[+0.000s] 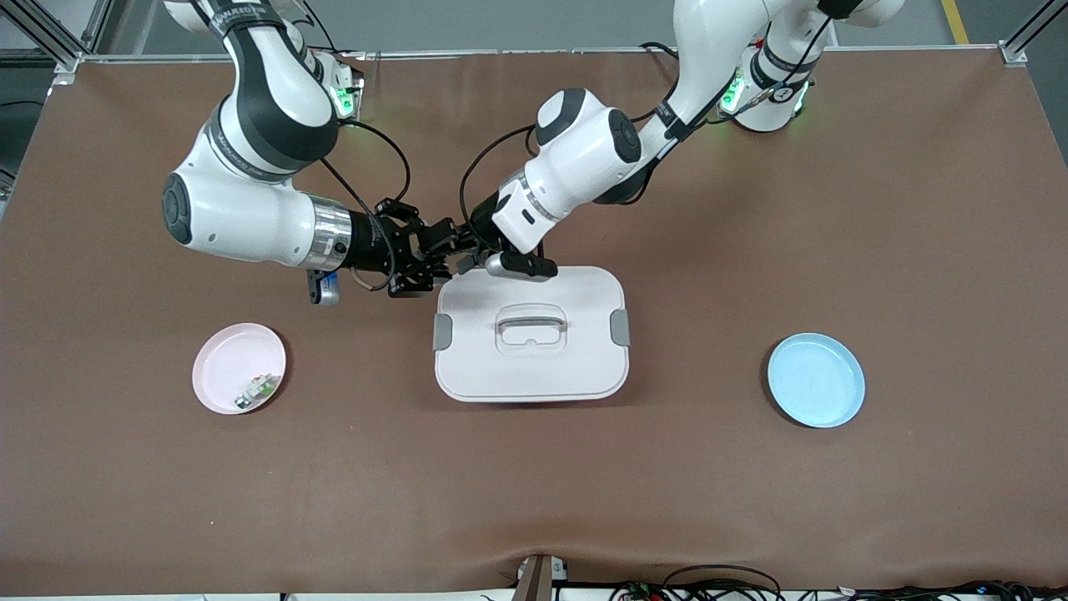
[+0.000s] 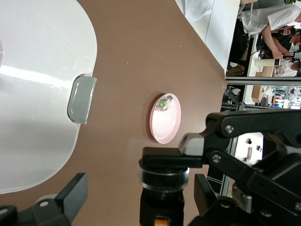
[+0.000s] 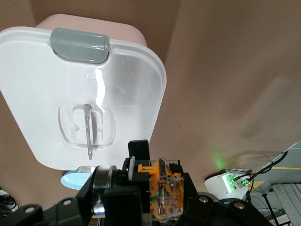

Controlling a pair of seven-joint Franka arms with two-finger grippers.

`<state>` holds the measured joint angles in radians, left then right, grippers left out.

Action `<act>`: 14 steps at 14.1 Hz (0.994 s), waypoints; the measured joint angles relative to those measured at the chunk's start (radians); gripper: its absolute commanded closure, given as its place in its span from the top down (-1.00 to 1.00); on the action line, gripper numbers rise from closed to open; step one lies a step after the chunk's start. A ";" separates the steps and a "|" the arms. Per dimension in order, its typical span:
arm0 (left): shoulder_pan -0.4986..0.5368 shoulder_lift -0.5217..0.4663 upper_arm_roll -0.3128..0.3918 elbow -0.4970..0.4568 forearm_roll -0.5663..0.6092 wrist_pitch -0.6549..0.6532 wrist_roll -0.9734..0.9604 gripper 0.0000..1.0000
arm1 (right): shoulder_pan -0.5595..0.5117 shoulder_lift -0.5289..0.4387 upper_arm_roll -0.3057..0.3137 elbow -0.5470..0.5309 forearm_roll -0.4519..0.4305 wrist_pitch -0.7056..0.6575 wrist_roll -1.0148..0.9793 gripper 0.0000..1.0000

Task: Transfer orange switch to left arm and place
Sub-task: 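Carry the switch above the box while the left gripper approaches it, then close the left gripper on the switch held by the right gripper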

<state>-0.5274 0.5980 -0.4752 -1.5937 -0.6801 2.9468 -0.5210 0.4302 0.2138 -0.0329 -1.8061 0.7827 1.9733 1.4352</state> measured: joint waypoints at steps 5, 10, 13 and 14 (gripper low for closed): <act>-0.006 0.000 0.000 0.016 0.001 0.000 0.000 1.00 | 0.000 0.000 -0.001 -0.001 0.000 0.003 0.000 -1.00; -0.016 0.000 0.000 0.014 0.001 0.000 0.000 1.00 | 0.000 0.000 -0.004 -0.006 0.000 0.010 0.000 -1.00; -0.017 0.000 0.000 0.013 0.001 0.000 0.000 0.35 | 0.000 0.000 -0.004 -0.008 0.000 0.013 0.000 -1.00; -0.017 0.000 0.000 0.012 0.001 0.000 0.000 0.17 | 0.000 0.000 -0.004 -0.008 0.000 0.013 0.000 -1.00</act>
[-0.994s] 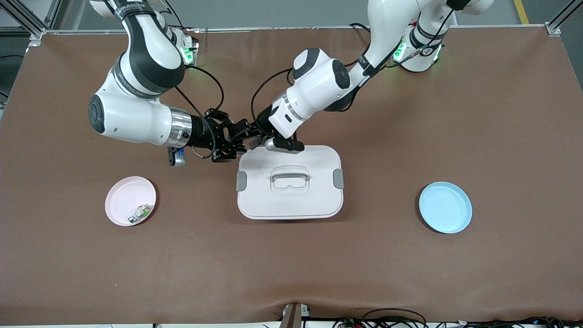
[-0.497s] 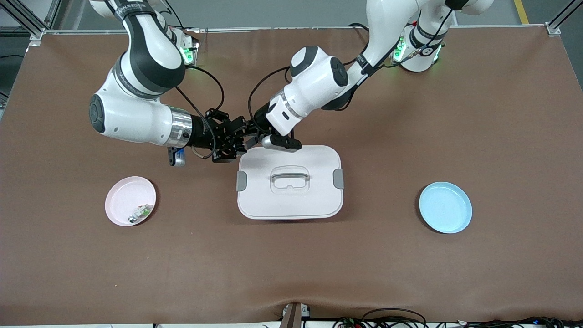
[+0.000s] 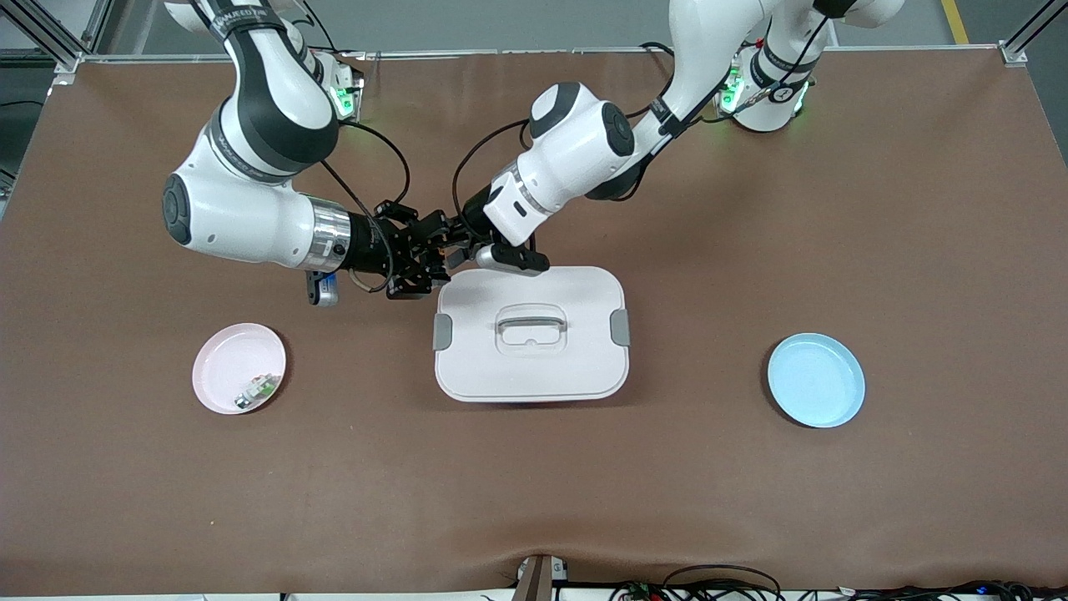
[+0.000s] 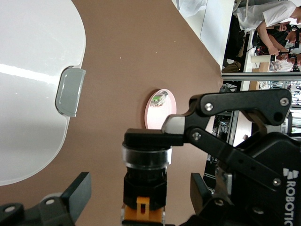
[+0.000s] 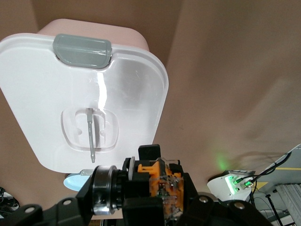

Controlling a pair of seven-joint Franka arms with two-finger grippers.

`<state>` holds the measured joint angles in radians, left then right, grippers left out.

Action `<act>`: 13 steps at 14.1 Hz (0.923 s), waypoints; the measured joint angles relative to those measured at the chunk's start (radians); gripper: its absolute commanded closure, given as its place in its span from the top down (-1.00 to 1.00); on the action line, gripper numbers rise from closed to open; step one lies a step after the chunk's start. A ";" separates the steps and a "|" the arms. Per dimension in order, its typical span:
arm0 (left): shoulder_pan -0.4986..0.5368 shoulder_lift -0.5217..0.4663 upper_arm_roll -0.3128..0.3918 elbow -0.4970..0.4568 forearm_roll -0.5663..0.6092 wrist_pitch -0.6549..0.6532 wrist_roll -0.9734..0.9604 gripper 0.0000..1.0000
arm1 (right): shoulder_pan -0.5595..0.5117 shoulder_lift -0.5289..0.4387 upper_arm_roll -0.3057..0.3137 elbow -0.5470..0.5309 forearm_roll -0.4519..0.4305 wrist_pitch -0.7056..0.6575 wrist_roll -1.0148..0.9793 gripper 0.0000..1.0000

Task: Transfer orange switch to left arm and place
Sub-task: 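Close the left gripper on the switch held by the right gripper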

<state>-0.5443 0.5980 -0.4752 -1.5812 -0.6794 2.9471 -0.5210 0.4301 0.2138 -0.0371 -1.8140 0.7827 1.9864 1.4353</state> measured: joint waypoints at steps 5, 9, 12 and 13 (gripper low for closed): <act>-0.003 0.001 0.000 -0.001 0.000 0.001 0.000 -0.46 | 0.002 0.001 0.002 -0.004 0.000 0.002 0.000 -1.00; -0.005 0.001 0.000 0.001 0.000 0.001 0.000 -0.79 | 0.002 0.002 0.002 -0.006 0.001 0.002 -0.001 -1.00; -0.005 0.001 0.000 0.000 0.000 0.001 0.000 -0.78 | 0.002 0.002 0.002 -0.007 0.001 0.002 -0.001 0.02; -0.005 0.001 0.000 0.000 0.000 0.001 0.000 -0.78 | 0.002 0.002 0.002 -0.007 0.001 0.002 -0.001 0.51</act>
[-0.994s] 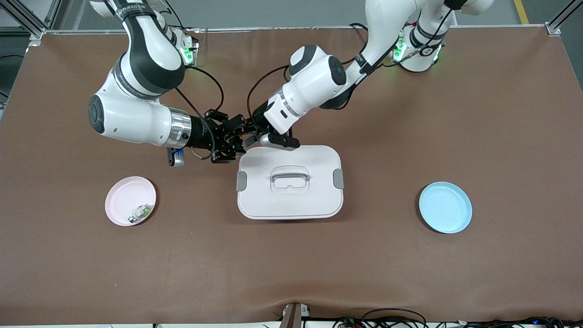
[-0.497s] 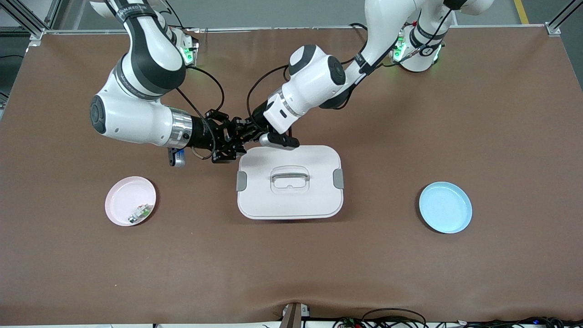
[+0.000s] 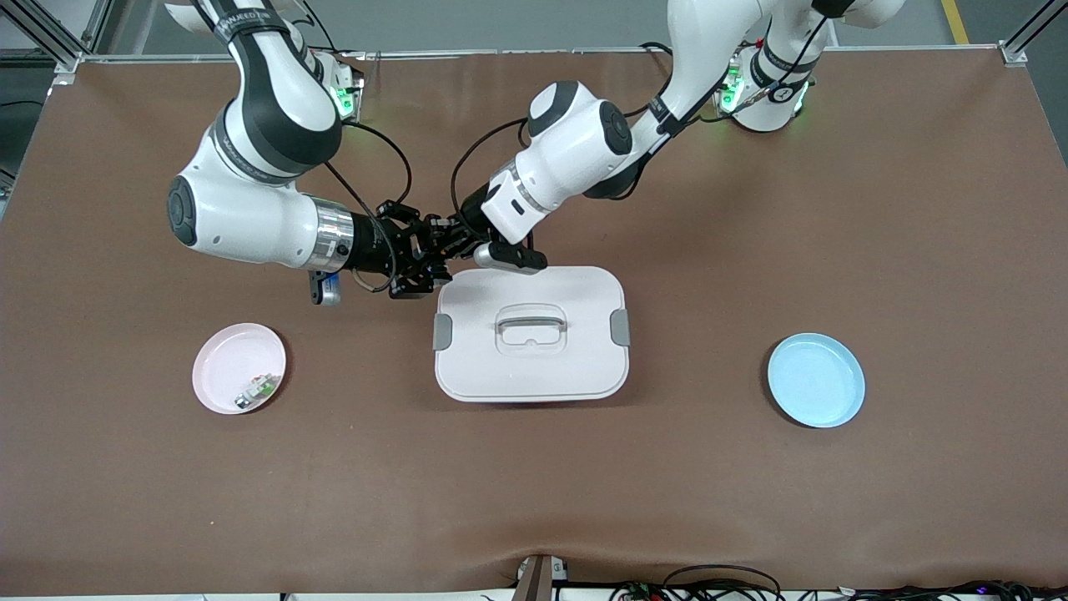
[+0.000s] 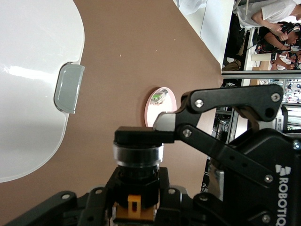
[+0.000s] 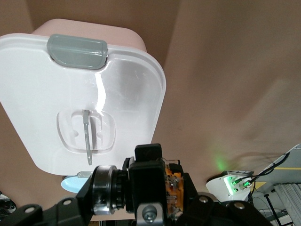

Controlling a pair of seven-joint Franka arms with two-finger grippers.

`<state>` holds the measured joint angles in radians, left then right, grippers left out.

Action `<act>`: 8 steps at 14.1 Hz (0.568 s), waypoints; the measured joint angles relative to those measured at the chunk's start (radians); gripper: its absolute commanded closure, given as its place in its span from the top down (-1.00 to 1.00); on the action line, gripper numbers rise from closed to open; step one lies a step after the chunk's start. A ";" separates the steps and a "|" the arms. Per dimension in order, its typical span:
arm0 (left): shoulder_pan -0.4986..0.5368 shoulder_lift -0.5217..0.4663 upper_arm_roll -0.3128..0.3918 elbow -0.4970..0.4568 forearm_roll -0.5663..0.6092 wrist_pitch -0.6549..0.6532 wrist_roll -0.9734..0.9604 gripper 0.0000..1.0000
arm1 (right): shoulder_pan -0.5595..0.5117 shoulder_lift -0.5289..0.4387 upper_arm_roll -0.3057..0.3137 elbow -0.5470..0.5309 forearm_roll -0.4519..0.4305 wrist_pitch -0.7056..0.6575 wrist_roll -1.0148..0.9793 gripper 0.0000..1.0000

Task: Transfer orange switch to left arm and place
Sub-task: 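Close the left gripper on the switch held by the right gripper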

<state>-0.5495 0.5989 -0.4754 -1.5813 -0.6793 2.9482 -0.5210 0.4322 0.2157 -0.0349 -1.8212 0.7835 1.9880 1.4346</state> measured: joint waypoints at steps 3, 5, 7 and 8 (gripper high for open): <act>0.000 0.000 0.003 -0.008 0.000 0.000 0.000 -0.78 | 0.000 -0.002 0.000 0.003 0.000 0.000 0.000 1.00; 0.000 0.001 0.007 -0.019 0.000 0.000 0.000 -0.78 | 0.000 -0.003 -0.002 0.007 0.000 0.000 0.001 1.00; 0.001 0.001 0.008 -0.020 0.000 0.000 0.000 -0.78 | 0.000 -0.004 -0.005 0.014 0.001 0.000 0.001 1.00; 0.001 0.000 0.008 -0.020 0.000 0.000 0.000 -0.78 | -0.001 -0.004 -0.007 0.019 0.001 0.000 0.000 1.00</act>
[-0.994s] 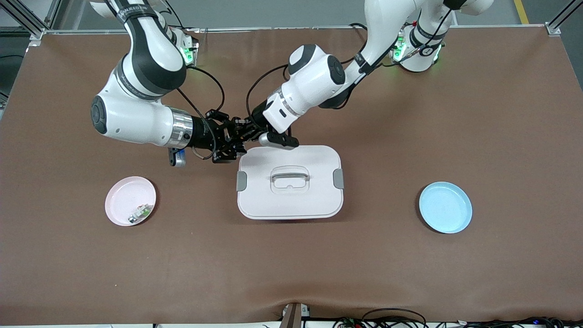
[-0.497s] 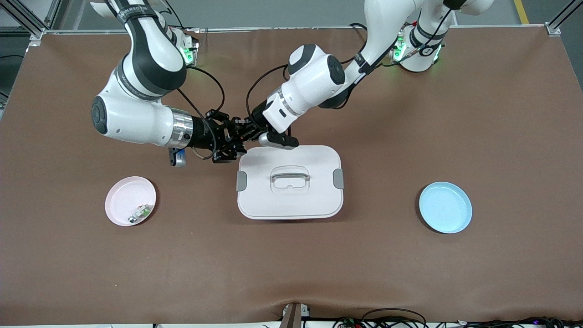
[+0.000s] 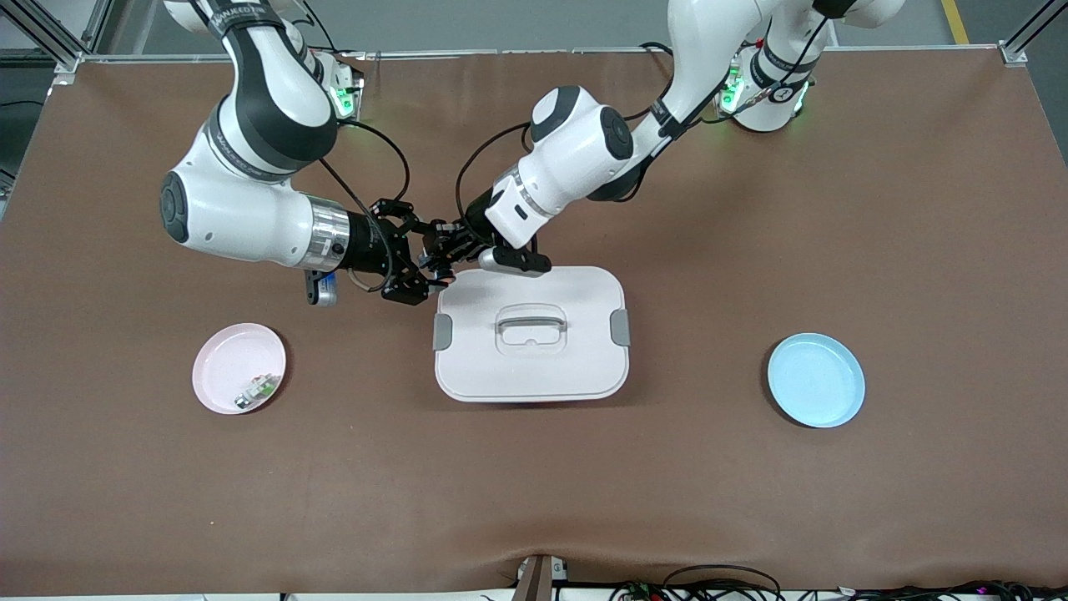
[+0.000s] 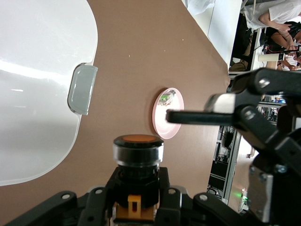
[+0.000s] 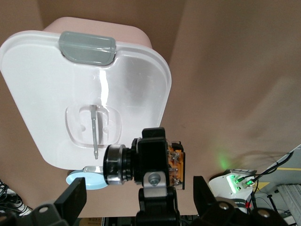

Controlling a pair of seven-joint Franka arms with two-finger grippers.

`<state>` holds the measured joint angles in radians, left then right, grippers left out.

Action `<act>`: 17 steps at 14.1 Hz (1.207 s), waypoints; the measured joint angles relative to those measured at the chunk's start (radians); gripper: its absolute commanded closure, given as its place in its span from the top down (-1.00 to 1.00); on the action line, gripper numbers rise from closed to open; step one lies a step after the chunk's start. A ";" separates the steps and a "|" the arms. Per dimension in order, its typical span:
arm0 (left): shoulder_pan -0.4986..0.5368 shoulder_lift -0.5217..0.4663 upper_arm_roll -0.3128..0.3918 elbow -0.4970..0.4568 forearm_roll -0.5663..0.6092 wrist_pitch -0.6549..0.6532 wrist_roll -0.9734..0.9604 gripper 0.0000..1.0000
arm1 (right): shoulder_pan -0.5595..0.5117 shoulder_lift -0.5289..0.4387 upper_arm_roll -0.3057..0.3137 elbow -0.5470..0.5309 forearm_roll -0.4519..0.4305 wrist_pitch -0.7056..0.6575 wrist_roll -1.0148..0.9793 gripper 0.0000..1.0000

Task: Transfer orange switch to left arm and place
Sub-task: 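Close the left gripper on the switch held by the right gripper, then open the right gripper and withdraw while the left gripper carries the switch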

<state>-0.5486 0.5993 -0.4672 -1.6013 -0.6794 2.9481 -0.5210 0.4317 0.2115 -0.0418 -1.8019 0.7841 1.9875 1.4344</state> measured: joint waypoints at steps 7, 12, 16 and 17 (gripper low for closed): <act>0.010 -0.081 0.003 -0.066 0.000 0.000 -0.001 -0.78 | -0.132 -0.001 -0.019 0.057 -0.032 -0.217 -0.263 1.00; 0.027 -0.227 0.015 -0.240 0.000 0.000 -0.011 -0.79 | -0.298 -0.006 -0.024 0.161 -0.215 -0.432 -0.535 1.00; 0.060 -0.377 0.017 -0.430 0.000 -0.003 -0.011 -0.88 | -0.338 -0.008 -0.023 0.212 -0.346 -0.488 -0.732 1.00; 0.074 -0.414 0.017 -0.467 0.000 -0.022 -0.011 -0.88 | -0.343 -0.008 -0.023 0.218 -0.386 -0.492 -0.806 1.00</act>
<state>-0.4742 0.1849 -0.4505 -2.0686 -0.6793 2.9260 -0.5324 0.0887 0.2038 -0.0649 -1.5834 0.3985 1.4957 0.6281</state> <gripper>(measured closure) 0.656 0.000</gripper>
